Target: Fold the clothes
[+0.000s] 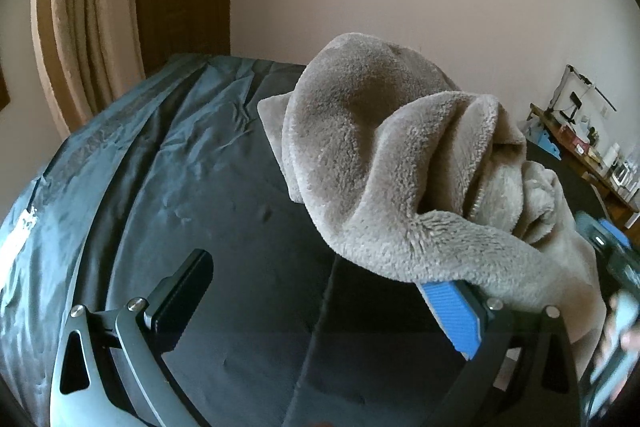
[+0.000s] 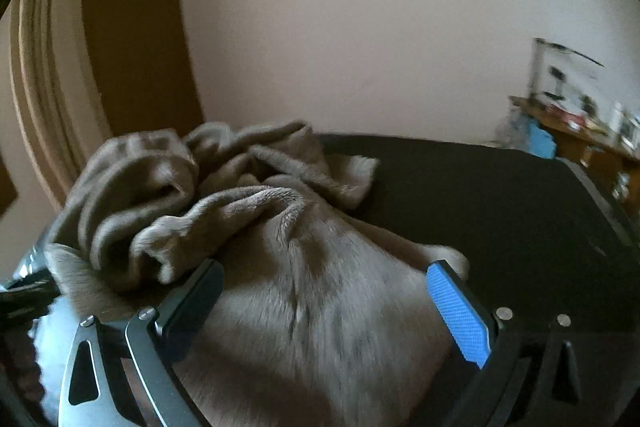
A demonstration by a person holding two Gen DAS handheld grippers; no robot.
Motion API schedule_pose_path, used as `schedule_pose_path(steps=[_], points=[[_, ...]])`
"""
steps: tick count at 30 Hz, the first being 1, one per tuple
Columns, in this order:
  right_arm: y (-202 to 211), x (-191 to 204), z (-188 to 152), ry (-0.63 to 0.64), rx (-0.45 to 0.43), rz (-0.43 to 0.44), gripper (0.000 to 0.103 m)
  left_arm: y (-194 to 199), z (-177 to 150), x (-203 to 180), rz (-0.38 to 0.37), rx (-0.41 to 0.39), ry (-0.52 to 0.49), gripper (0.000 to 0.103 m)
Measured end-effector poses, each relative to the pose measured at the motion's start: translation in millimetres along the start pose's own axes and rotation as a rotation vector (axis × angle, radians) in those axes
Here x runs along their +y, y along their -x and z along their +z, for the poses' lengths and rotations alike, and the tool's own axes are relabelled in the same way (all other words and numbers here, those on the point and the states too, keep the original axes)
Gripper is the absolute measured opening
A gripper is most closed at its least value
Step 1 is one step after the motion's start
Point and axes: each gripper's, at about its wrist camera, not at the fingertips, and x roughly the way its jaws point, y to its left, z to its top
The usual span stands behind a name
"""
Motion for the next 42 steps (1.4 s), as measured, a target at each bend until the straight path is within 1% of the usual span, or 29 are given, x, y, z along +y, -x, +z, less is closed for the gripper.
schedule_pose_path(steps=[3, 6, 7, 8, 9, 10, 11, 12, 13, 16, 18, 23, 27, 30, 32, 35, 36, 37, 38, 39, 42], points=[[-37.7, -6.3, 11.3, -0.007, 0.097, 0.080, 0.103, -0.8, 1.5, 2.0, 0.011, 0.022, -0.010, 0.103], [-66.1, -10.0, 11.0, -0.006, 0.168, 0.153, 0.103, -1.2, 4.3, 2.0, 0.016, 0.029, -0.012, 0.103], [-70.0, -8.5, 8.7, 0.007, 0.177, 0.160, 0.103, 1.7, 5.5, -1.1, 0.038, 0.020, -0.029, 0.103], [-69.5, -4.8, 4.6, 0.029, 0.173, 0.151, 0.100, 4.5, 6.8, -4.1, 0.059, 0.011, -0.046, 0.103], [-68.9, -1.0, 0.6, 0.051, 0.169, 0.142, 0.080, 6.7, 8.8, -6.9, 0.082, 0.005, -0.064, 0.103], [-67.7, 2.9, -3.0, 0.072, 0.170, 0.122, 0.055, 7.6, 12.5, -9.1, 0.108, 0.008, -0.083, 0.103], [-64.9, 7.9, -6.3, 0.090, 0.169, 0.098, 0.050, 8.2, 15.2, -10.5, 0.127, 0.008, -0.097, 0.103], [-61.3, 13.7, -9.8, 0.108, 0.162, 0.077, 0.041, 8.1, 15.7, -10.3, 0.129, 0.003, -0.101, 0.103], [-57.0, 20.1, -12.7, 0.128, 0.151, 0.057, 0.034, 8.2, 16.4, -10.0, 0.131, -0.003, -0.104, 0.103], [-37.3, 34.6, -17.2, 0.161, 0.100, -0.015, 0.029, 9.8, 17.8, -7.7, 0.128, -0.024, -0.105, 0.103], [-22.2, 40.6, -18.0, 0.163, 0.060, -0.031, 0.025, 9.2, 20.3, -5.2, 0.121, -0.028, -0.101, 0.103], [12.3, 49.6, -16.8, 0.150, -0.028, -0.038, 0.024, -0.2, 25.6, 5.9, 0.093, -0.002, -0.082, 0.103], [33.0, 61.5, -24.6, 0.135, -0.067, -0.004, 0.024, -9.8, 27.3, 14.0, 0.072, 0.019, -0.060, 0.103], [29.8, 71.4, -29.4, 0.152, -0.056, 0.029, 0.024, -17.8, 29.6, 20.7, 0.064, 0.023, -0.053, 0.103], [23.5, 75.5, -32.5, 0.167, -0.032, 0.041, 0.024, -20.3, 25.1, 19.5, 0.061, 0.022, -0.056, 0.103], [3.0, 75.7, -32.7, 0.169, 0.028, 0.070, 0.027, -7.4, 14.5, 6.4, 0.065, -0.007, -0.071, 0.103], [-4.0, 75.5, -32.0, 0.170, 0.041, 0.071, 0.033, -8.8, 14.8, 7.6, 0.064, -0.007, -0.068, 0.103], [-10.6, 75.8, -31.6, 0.171, 0.055, 0.072, 0.050, -9.4, 15.0, 8.1, 0.064, -0.009, -0.064, 0.103], [-17.7, 77.0, -31.9, 0.168, 0.074, 0.083, 0.059, -9.2, 15.5, 8.5, 0.064, -0.010, -0.061, 0.103], [-23.1, 77.7, -33.7, 0.158, 0.091, 0.094, 0.066, -10.8, 16.6, 10.9, 0.061, -0.009, -0.059, 0.103], [-34.0, 75.1, -39.3, 0.114, 0.110, 0.088, 0.065, -8.4, 14.1, 8.2, 0.058, -0.018, -0.056, 0.103]])
